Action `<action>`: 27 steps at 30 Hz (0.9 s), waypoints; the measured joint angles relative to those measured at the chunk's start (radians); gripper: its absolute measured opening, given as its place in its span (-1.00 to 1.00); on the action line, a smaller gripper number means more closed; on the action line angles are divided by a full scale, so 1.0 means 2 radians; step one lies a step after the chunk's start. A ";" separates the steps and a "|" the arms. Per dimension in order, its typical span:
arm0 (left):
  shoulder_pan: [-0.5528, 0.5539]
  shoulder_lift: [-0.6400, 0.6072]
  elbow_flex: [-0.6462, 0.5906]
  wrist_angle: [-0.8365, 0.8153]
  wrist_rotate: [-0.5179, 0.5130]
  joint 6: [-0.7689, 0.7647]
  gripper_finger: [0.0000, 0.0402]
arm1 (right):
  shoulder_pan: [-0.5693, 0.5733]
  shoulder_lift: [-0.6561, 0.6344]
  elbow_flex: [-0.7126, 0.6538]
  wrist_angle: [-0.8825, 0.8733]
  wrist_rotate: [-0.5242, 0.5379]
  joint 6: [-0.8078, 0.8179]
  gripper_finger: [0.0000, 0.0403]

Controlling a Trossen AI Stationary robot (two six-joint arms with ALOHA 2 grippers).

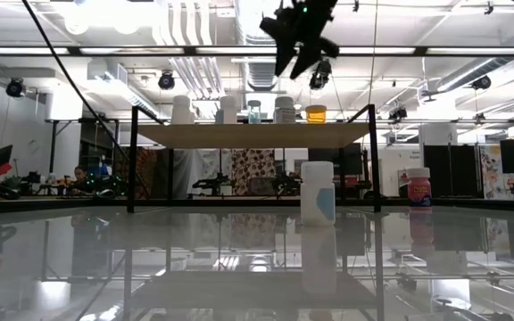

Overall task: Pick and place medicine bottles onto shelf by color
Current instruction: Put the white and blue pill bottle on the shelf

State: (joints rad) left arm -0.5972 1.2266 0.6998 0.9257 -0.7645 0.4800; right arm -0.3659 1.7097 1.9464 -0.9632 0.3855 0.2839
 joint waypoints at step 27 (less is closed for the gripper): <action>0.000 0.000 0.000 0.000 0.000 0.003 0.06 | -0.024 0.001 -0.059 -0.009 -0.058 -0.103 -0.96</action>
State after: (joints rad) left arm -0.5970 1.2270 0.7006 0.9257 -0.7643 0.4868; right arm -0.4130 1.7111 1.8275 -0.9817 0.2701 0.0775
